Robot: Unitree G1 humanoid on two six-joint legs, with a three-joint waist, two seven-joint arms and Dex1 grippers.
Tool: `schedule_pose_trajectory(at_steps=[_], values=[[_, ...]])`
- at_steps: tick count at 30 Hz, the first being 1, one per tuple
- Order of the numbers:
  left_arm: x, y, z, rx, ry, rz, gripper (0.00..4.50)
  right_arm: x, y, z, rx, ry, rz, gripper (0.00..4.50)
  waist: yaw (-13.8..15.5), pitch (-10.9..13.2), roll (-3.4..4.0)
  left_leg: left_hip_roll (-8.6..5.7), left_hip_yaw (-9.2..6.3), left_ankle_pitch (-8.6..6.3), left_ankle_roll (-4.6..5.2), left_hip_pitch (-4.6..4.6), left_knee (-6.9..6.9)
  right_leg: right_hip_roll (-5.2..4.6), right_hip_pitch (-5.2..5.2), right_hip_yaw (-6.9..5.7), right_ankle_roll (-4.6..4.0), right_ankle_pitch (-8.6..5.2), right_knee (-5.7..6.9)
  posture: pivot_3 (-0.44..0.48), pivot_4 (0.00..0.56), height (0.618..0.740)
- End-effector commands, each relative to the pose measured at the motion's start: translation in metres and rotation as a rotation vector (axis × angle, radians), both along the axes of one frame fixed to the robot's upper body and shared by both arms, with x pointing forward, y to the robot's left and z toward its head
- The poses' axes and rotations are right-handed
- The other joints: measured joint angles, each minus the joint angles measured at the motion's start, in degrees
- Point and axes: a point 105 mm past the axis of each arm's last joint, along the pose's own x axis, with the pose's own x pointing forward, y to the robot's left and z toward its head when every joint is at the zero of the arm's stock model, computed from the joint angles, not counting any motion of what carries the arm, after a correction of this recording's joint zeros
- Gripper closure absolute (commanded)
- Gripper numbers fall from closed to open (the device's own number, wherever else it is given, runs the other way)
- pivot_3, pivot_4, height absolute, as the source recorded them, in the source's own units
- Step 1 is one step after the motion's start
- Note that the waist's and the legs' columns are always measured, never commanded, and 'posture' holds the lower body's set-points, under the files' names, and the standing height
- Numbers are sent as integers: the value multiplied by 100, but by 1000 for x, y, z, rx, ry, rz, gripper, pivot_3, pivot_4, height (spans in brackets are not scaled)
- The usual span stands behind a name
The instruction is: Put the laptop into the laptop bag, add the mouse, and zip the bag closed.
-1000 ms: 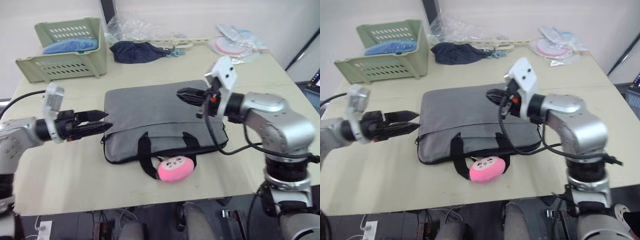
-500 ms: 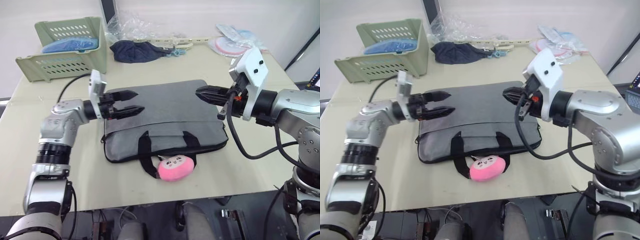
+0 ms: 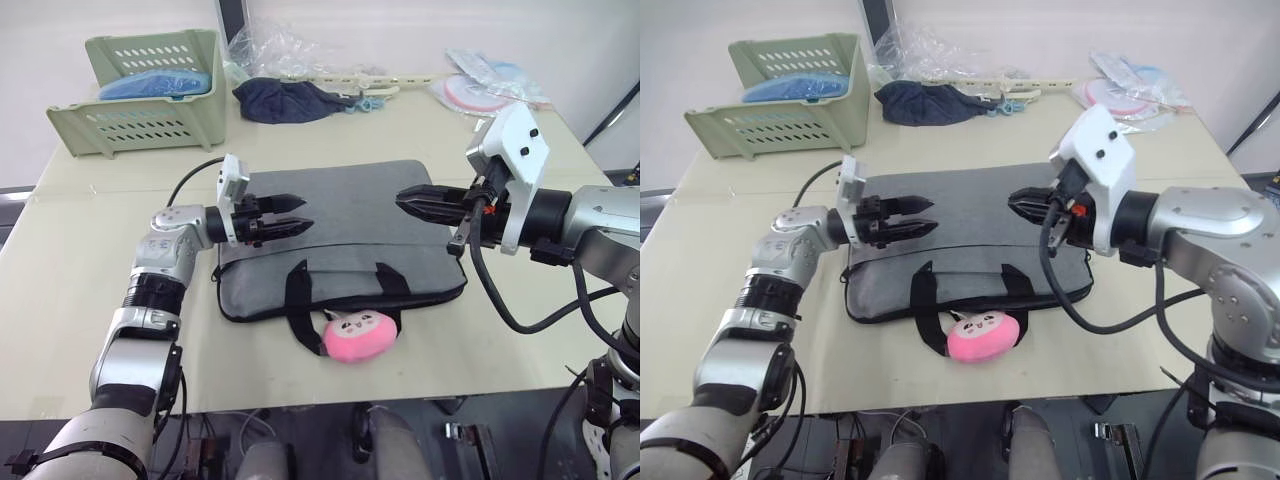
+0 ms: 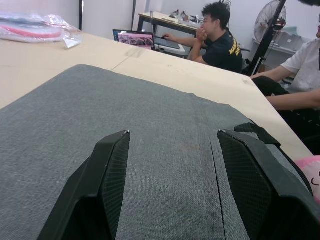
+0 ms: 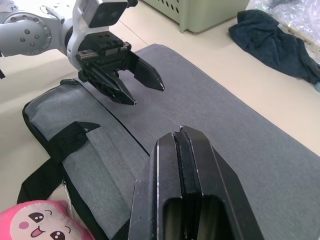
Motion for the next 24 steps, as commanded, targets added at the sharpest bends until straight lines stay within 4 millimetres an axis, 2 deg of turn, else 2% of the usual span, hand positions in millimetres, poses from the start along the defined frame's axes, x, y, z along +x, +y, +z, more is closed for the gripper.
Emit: schedule_pose_trajectory(at_steps=[1, 4, 7, 11, 13, 14, 16, 18, 19, 20, 22, 23, 24], values=[[0, -14, 0, 5, -36, -49, 1475, -7, -4, 9, -3, -53, -28, 4500, 7, 0, 0, 0, -1, 0, 0, 0, 0, 0, 0, 0, 0, 0, 0, 0, 150, 740], [2, -21, -8, 15, -28, -55, 1475, -8, -6, 8, -5, -49, -42, 4500, 16, 0, -1, -1, -1, 1, 1, -2, 3, -2, 0, 0, 3, 3, 0, 0, 150, 740], [8, -27, -6, 10, -37, -24, 1475, -9, -6, 6, -1, -45, -51, 4500, 17, 0, -2, -1, -1, 1, 2, -2, 3, -2, 0, 1, 4, 3, 0, 0, 150, 740], [10, -28, 3, -14, -50, -17, 492, -10, -6, 6, 3, -42, -58, 4500, 16, 0, -3, -2, -4, 1, 4, -4, 5, -4, 1, 1, 7, 6, 0, 0, 150, 740], [11, -26, 19, -57, -76, -10, 492, -9, -6, 5, 5, -41, -60, 4500, 7, 0, -3, -2, -3, 1, 4, -3, 5, -4, 1, 1, 7, 6, 0, 0, 150, 740], [12, -23, 30, -87, -99, -1, 695, -9, -6, 4, 6, -40, -60, 4500, 8, 0, -4, -2, -3, 1, 4, -3, 5, -4, 1, 1, 7, 6, 0, 0, 150, 740], [11, -20, 41, -123, -120, -2, 1386, -8, -5, 4, 10, -39, -58, 4500, 12, 0, -4, -2, -5, 1, 4, -4, 6, -4, 1, 1, 7, 6, 0, 0, 150, 740], [9, -20, 41, -122, -117, -9, 2238, -8, -5, 4, 12, -39, -56, 4500, 15, 0, -3, -2, -6, 1, 4, -4, 6, -5, 1, 1, 7, 6, 1, 0, 150, 740], [9, -20, 41, -123, -118, -12, 2914, -8, -5, 4, 13, -38, -56, 4500, 15, 0, -3, -2, -6, 1, 4, -4, 6, -5, 1, 1, 7, 6, 0, 0, 150, 740], [7, -21, 41, -123, -117, -18, 3240, -7, -4, 3, 14, -38, -54, 4500, 14, 0, -3, -3, -6, 1, 4, -4, 6, -5, 1, 1, 7, 6, 1, 0, 150, 740], [5, -21, 40, -124, -116, -24, 4230, -7, -4, 3, 16, -37, -53, 4500, 11, 0, -3, -3, -6, 1, 4, -4, 6, -5, 1, 0, 7, 6, 0, 0, 150, 740], [4, -21, 40, -127, -113, -26, 4432, -6, -3, 3, 17, -38, -51, 4500, 8, 0, -3, -3, -6, 1, 4, -4, 6, -4, 1, 0, 7, 6, 1, 0, 150, 740], [4, -21, 40, -128, -112, -28, 4432, -6, -3, 3, 17, -38, -50, 4500, 8, 0, -3, -3, -6, 1, 4, -4, 6, -4, 1, 0, 7, 6, 0, 0, 150, 740]])
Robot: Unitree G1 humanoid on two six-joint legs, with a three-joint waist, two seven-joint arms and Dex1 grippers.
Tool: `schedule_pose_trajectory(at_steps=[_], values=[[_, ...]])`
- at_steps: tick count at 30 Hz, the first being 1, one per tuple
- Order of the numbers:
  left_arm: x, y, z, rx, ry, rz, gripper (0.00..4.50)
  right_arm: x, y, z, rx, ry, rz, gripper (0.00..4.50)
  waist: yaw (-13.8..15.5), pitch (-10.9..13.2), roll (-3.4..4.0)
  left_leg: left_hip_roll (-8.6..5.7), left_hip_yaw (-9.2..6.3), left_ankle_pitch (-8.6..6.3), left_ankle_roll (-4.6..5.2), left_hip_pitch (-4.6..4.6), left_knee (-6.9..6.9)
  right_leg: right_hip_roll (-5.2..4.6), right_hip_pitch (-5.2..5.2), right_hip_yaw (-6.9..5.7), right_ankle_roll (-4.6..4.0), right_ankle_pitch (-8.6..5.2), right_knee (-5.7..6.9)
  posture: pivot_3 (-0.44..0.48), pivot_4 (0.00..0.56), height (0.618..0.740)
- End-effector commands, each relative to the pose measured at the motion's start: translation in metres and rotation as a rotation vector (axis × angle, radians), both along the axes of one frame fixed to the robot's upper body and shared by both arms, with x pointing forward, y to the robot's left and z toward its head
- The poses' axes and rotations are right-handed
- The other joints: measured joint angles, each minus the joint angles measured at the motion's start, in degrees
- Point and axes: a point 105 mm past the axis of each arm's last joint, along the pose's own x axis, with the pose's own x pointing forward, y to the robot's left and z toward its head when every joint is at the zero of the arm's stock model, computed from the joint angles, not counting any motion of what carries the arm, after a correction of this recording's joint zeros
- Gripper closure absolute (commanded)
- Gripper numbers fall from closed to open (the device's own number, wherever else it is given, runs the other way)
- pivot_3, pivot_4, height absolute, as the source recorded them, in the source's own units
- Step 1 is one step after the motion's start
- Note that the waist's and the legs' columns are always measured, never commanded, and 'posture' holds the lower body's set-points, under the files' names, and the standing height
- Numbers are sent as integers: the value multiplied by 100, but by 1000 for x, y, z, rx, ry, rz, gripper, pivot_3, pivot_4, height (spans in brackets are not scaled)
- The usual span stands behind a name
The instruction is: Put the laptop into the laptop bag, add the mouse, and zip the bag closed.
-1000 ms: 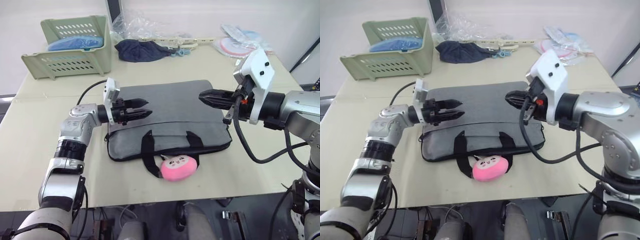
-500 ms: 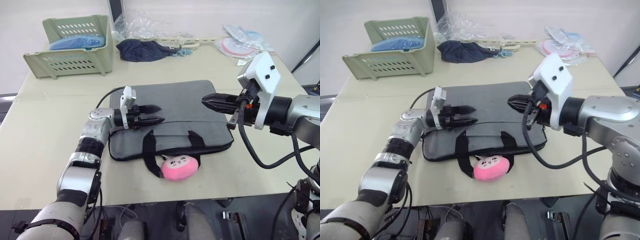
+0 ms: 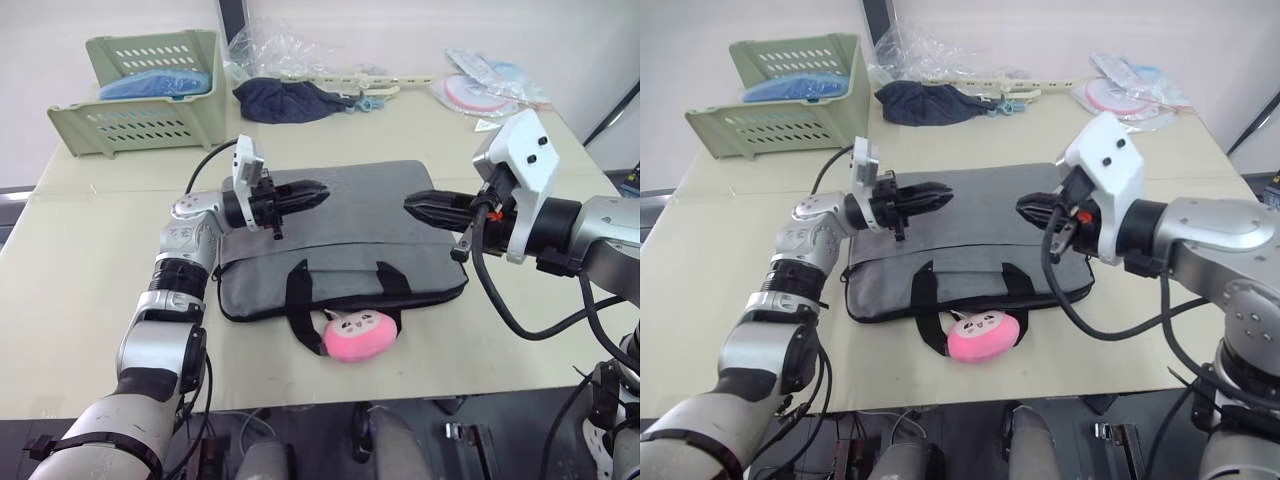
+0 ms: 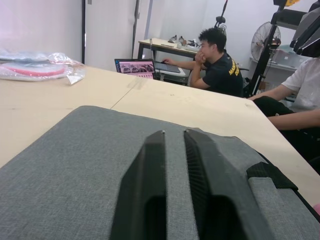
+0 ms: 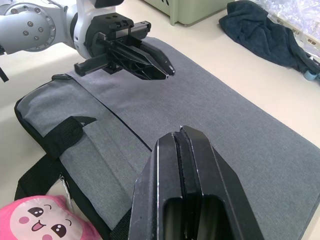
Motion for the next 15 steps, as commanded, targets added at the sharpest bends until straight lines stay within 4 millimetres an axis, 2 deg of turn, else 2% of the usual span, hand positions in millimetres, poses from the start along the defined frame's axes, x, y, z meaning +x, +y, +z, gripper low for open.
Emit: schedule_pose_trajectory(at_steps=[1, 6, 10, 15], values=[[-5, 0, 12, -32, -38, -15, 4432, -2, 0, 7, 13, -47, 0, 4500, 0, 0, 0, 0, 0, 0, 0, 0, 0, 0, 0, 0, 0, 0, 1, 0, 150, 740], [-6, -4, 4, -3, -36, -15, 4432, -1, 0, 7, 14, -46, 1, 4500, 0, 0, 0, 0, 0, 0, 0, 0, 1, 0, 0, 1, 0, 0, 1, 0, 150, 740], [-6, -10, -24, 48, 0, -16, 4432, -1, 0, 5, 11, -42, -3, 4500, 5, 0, 0, 0, 0, 0, 0, 0, 2, 0, 0, 1, 0, 0, 1, 0, 150, 740], [1, -13, -46, 100, 25, 6, 4432, -3, -5, -1, -9, -24, -14, 4500, 0, -1, -2, -1, 1, 0, 0, 0, 2, 0, 1, 1, 0, 0, 1, 0, 150, 740]])
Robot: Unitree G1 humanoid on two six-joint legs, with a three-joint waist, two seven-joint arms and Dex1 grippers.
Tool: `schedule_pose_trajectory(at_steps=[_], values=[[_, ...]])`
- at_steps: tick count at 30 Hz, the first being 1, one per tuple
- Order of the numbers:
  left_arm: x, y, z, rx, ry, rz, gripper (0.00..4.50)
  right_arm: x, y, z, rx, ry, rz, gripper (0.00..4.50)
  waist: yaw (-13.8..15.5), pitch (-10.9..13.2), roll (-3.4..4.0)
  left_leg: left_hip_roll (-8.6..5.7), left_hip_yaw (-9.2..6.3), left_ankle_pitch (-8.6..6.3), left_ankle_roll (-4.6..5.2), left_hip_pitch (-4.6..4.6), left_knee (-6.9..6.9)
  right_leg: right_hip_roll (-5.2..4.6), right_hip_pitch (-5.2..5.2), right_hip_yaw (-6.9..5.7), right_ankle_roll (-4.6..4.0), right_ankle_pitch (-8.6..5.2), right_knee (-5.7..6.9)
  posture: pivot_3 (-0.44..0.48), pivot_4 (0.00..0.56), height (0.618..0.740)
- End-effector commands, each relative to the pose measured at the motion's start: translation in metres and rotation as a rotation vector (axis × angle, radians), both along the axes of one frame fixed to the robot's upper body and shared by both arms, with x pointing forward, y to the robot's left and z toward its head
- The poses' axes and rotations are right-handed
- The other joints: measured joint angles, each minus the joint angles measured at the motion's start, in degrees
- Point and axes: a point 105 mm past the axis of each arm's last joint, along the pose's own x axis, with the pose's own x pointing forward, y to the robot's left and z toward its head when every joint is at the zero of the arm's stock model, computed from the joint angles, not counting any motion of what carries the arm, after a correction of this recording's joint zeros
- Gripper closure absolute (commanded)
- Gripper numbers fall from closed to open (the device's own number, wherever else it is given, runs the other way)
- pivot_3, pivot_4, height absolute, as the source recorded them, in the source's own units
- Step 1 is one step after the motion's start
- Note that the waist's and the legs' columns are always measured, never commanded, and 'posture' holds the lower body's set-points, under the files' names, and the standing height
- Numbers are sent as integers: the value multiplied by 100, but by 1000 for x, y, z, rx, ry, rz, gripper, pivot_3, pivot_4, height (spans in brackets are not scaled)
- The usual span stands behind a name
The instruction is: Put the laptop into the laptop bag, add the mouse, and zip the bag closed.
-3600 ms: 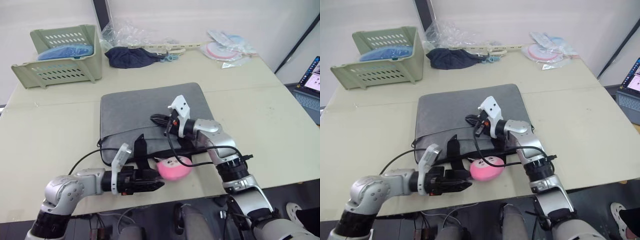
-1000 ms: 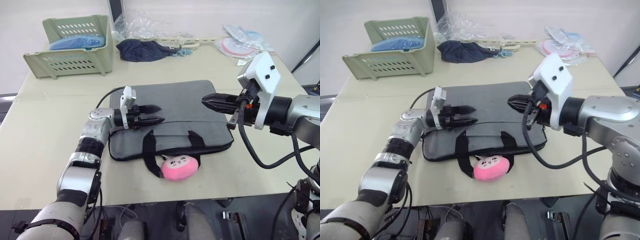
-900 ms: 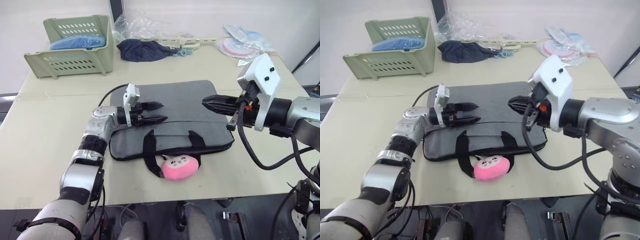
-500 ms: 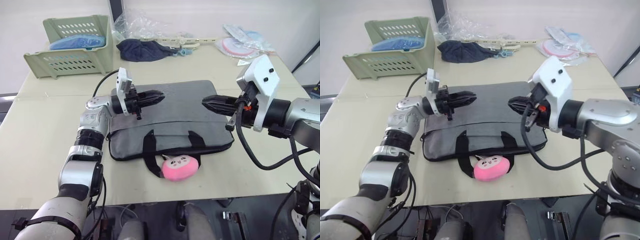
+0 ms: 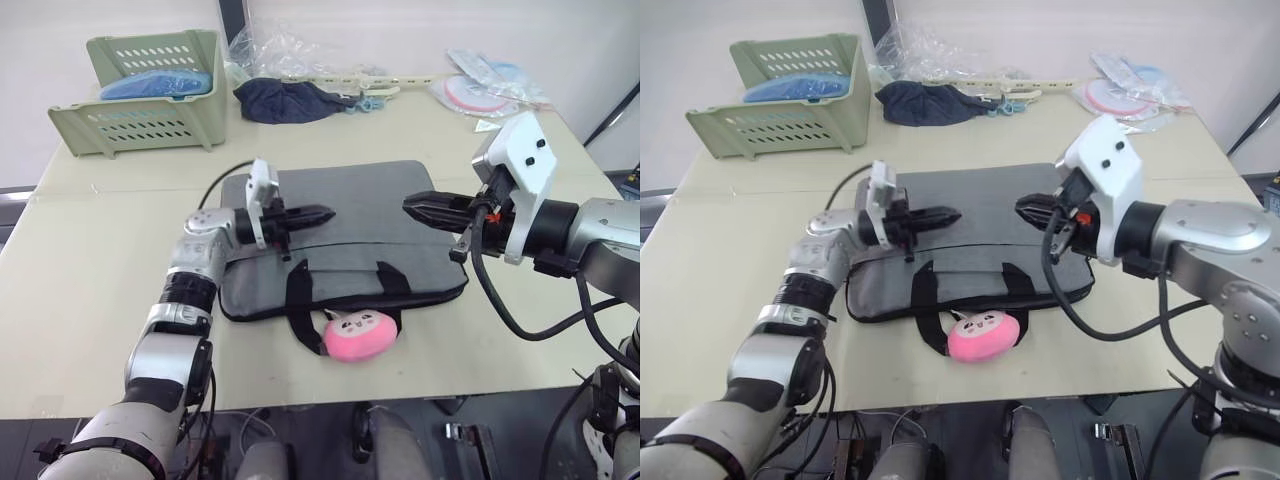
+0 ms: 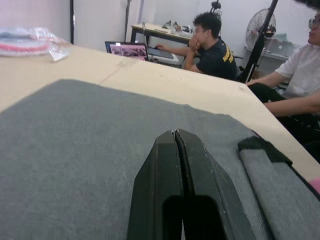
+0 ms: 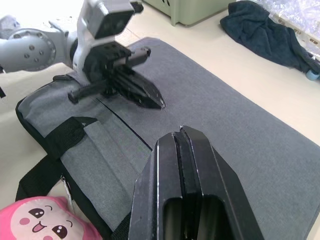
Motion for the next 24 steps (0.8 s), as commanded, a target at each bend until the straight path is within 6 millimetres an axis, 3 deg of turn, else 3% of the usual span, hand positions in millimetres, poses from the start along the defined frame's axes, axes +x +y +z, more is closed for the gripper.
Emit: schedule_pose_trajectory(at_steps=[1, 10, 17, 24], values=[[6, -1, -8, 46, -29, 22, 4432, -5, -3, 7, -15, -48, -9, 4500, -3, 0, 0, 0, 0, 0, 0, 1, 0, 0, 0, 0, 0, 0, 1, 0, 150, 740], [16, -3, -42, 133, 29, 106, 4432, -8, -6, 5, -32, -33, -17, 4500, 64, -14, -10, -1, 0, 0, 5, 5, 15, -3, 12, 3, -1, 11, 3, 0, 150, 740], [-5, -19, -84, 202, 105, 21, 4432, -14, -8, -2, -54, 3, -17, 4500, 156, -92, -25, -2, 1, -2, 10, 5, 23, -3, 15, 4, -4, 17, -1, 0, 150, 740], [-12, -18, -97, 219, 136, 6, 4432, -24, -9, -17, -70, 70, 18, 4500, 161, -139, -26, -2, 0, -4, 15, 7, 22, -3, 20, 3, -4, 17, -9, 0, 150, 740]])
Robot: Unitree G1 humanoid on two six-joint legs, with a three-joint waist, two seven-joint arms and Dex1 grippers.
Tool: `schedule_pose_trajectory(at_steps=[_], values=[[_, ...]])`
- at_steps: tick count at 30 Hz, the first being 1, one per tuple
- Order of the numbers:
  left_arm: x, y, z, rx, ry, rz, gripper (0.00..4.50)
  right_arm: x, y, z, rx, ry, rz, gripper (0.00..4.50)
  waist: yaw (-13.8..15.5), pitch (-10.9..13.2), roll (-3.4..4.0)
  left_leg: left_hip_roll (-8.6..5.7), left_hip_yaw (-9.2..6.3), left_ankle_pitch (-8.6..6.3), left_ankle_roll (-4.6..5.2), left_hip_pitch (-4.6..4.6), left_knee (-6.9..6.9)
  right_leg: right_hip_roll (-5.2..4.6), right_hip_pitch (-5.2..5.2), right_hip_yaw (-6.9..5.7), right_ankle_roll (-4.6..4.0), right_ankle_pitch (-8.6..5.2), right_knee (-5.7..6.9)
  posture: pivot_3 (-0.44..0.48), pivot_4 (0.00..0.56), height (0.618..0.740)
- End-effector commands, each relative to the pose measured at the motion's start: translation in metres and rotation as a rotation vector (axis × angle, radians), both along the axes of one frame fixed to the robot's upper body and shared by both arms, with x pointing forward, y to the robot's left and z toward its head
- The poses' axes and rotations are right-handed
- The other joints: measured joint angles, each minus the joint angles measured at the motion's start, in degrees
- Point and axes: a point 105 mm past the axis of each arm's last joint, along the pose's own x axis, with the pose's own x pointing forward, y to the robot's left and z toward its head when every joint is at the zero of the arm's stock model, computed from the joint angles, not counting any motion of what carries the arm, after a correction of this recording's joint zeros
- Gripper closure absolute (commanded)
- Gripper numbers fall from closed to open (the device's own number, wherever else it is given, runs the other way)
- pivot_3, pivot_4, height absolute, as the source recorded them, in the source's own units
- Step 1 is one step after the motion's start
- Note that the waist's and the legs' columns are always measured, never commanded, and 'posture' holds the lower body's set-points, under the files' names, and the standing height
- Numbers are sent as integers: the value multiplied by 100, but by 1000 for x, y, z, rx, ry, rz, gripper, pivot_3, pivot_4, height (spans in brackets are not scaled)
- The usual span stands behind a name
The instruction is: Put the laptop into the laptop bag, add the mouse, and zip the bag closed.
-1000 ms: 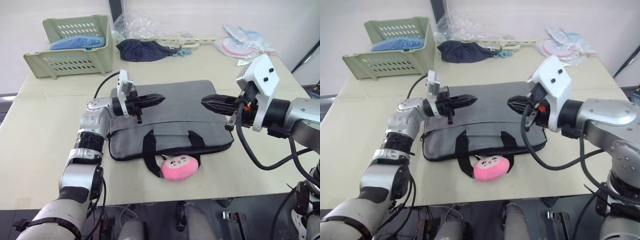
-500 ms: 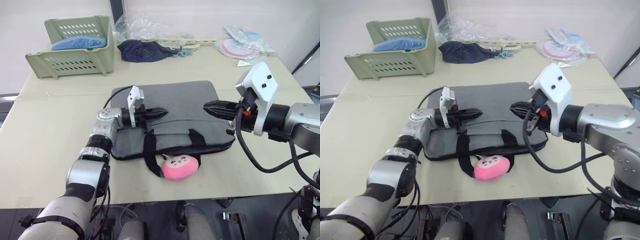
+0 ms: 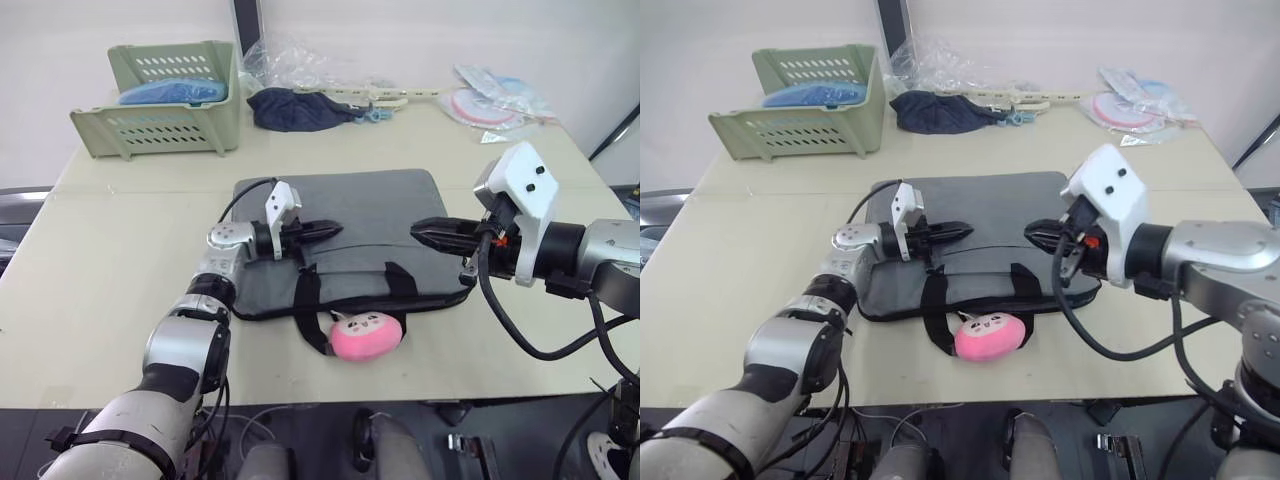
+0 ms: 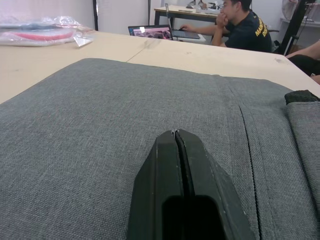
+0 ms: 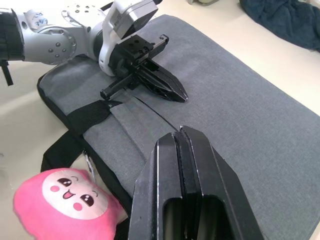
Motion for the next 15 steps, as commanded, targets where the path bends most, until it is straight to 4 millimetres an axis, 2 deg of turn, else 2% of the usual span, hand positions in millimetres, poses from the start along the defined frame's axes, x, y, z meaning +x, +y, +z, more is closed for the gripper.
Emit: schedule_pose_trajectory(at_steps=[1, 4, 6, 7, 8, 10, 13, 14, 15], values=[[-23, -1, -63, 121, 198, -48, 4432, -12, -2, -5, -21, 7, 18, 4500, 1, -6, 0, 0, -1, 0, 0, 1, 0, 0, 1, 0, 0, 0, 0, 0, 150, 740], [-20, 2, -58, 116, 194, -40, 4432, -18, -3, -18, -44, 53, 40, 4500, 1, -24, -2, 0, -2, 0, 0, 2, 0, 0, 4, -1, 0, 0, -2, 0, 150, 740], [-18, 2, -56, 114, 191, -34, 4500, -21, -3, -22, -46, 72, 49, 3864, 9, -30, -5, 0, -4, -1, 1, 8, 0, 0, 11, -1, 0, 0, -5, 0, 150, 740], [-18, 3, -55, 111, 189, -32, 4500, -23, -3, -25, -48, 81, 55, 3752, 10, -30, -6, 0, -6, -1, 1, 10, -1, 0, 14, -2, 0, 0, -5, 0, 150, 740], [-17, 3, -54, 109, 188, -31, 4500, -25, -2, -27, -51, 89, 61, 3141, 6, -30, -6, 0, -7, -1, 1, 11, -1, 0, 16, -3, 0, 0, -6, 0, 150, 740], [-17, 3, -53, 108, 186, -30, 4500, -27, -2, -31, -58, 106, 74, 2696, 1, -30, -6, 0, -5, -1, 2, 15, -1, 0, 19, -1, 0, 0, -8, 0, 150, 740], [-16, 2, -53, 108, 186, -30, 4500, -33, -1, -40, -80, 139, 101, 1381, 3, -30, -7, 0, -5, -2, 3, 24, -4, 0, 28, -1, 0, 0, -11, 0, 150, 740], [-16, 2, -53, 107, 185, -30, 4500, -36, -1, -44, -91, 150, 113, 1105, 4, -30, -7, 0, -5, -3, 4, 67, -30, 0, 69, -2, 0, 0, -25, 0, 150, 740], [-16, 2, -52, 107, 185, -31, 4500, -39, -1, -48, -101, 159, 123, 394, 6, -30, -7, 0, -6, -4, 6, 74, -34, 0, 77, -3, 0, 0, -31, 0, 150, 740]])
